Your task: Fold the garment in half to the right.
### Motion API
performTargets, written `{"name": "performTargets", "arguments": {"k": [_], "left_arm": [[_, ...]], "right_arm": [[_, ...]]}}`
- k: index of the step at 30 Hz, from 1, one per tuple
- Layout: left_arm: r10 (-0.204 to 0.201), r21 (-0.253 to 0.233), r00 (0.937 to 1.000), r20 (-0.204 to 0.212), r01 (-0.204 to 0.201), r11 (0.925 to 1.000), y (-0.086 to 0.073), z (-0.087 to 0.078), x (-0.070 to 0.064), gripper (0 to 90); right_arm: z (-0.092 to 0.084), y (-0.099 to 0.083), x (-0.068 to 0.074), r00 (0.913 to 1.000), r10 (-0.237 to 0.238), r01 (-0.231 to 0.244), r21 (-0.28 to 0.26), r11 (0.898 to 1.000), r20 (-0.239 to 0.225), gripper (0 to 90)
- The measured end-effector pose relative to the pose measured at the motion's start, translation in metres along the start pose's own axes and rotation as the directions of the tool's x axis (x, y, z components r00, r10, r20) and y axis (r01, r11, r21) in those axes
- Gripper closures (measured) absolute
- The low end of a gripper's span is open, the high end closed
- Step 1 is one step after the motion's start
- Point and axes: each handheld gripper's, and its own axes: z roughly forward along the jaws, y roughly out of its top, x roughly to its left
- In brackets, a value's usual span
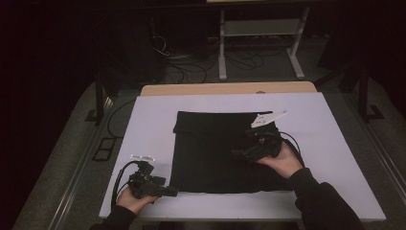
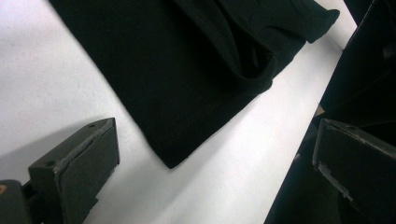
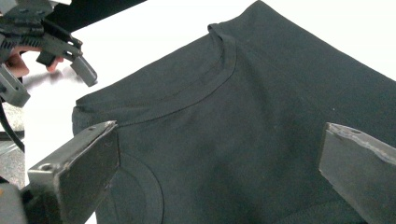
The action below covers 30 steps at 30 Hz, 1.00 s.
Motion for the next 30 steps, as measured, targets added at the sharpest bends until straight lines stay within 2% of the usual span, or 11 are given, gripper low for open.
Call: {"name": "performTargets", "arguments": {"k": [6, 11, 13, 18, 21, 30], "left_arm": [[-0.004, 0.002, 0.9999, 0.014, 0.004, 1.0000, 0.001, 0.002, 0.001, 0.0], [-0.009, 0.000, 0.9995, 0.031, 0.009, 1.0000, 0.003, 0.003, 0.001, 5.4], [-0.011, -0.002, 0.9996, 0.025, 0.011, 0.9999, 0.003, 0.004, 0.001, 8.0], [-0.023, -0.007, 0.9997, 0.011, 0.023, 0.9997, 0.005, 0.004, 0.002, 17.4], [-0.011, -0.003, 0.9999, -0.012, 0.011, 0.9999, 0.006, 0.006, 0.001, 23.8], [0.004, 0.024, 0.9973, -0.074, -0.002, 0.9997, 0.009, 0.009, 0.000, 54.0]], "right_arm": [[0.005, 0.004, -0.002, 1.0000, 0.006, -0.006, -0.007, 1.000, -0.007, 0.0], [0.012, 0.005, -0.004, 0.9998, 0.013, -0.014, -0.011, 1.000, -0.015, 0.0], [0.014, 0.005, -0.005, 0.9998, 0.014, -0.015, -0.011, 1.000, -0.015, 0.0], [0.019, 0.006, -0.008, 0.9996, 0.023, -0.023, -0.012, 1.000, -0.017, 0.0], [0.023, 0.008, -0.009, 0.9997, 0.019, -0.020, -0.007, 1.000, -0.017, 0.0], [0.035, 0.016, -0.013, 0.9998, 0.014, -0.014, -0.001, 1.000, -0.017, 0.0]]}}
